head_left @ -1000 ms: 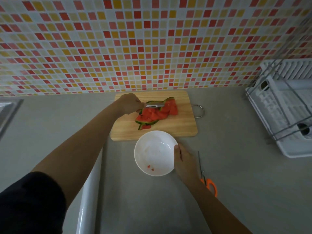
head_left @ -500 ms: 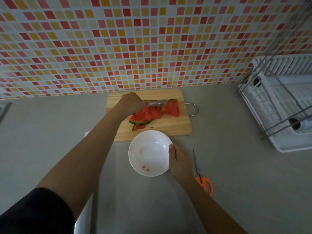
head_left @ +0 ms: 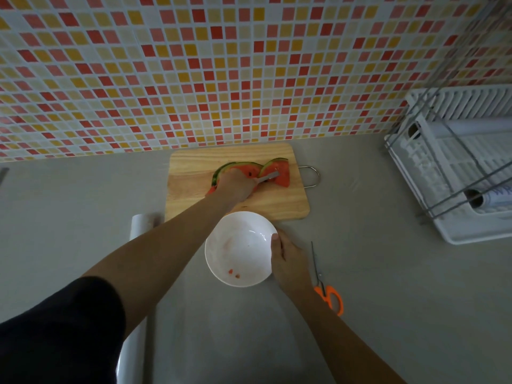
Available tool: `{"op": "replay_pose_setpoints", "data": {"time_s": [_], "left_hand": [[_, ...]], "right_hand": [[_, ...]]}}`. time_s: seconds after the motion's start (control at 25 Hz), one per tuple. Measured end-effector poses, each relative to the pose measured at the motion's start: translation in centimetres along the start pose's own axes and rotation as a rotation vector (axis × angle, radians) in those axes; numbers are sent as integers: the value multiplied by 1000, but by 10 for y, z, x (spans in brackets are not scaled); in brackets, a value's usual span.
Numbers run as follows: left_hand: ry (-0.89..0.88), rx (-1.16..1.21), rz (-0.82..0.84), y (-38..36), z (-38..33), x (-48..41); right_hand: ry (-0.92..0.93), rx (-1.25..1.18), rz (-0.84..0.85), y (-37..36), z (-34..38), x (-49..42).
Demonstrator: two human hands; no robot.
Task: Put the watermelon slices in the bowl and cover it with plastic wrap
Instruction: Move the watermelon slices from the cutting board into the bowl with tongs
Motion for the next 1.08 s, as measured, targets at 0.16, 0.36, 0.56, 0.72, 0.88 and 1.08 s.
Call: {"op": "replay_pose_setpoints", "data": {"time_s": [0.16, 0.36, 0.56, 0.72, 0.88, 1.08], "left_hand": [[24, 32, -91, 10, 5, -3], [-20, 124, -62, 53, 15, 26], [-39, 10, 328, 81, 56, 89], [-1, -169, 419, 51, 70, 101], [39, -333, 461, 40, 68, 101], [-20, -574, 413, 64, 51, 107]], "right_hand": [[3, 1, -2, 0, -1, 0], [-53, -68, 29, -1, -5, 0], [-83, -102, 55, -3, -6, 0], [-84, -52, 45, -4, -6, -2], [-59, -35, 31, -2, -2, -1], [-74, -41, 31, -2, -2, 0]]}}
Point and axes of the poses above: each hand's wrist, its own x-axis away from the middle knuckle, its own y-axis out of the back of the hand, z = x × y, the point moved 10 cm from there along -x, towards the middle knuckle, and after that the axes turned 8 degrees about -y, right-handed, at the moved point
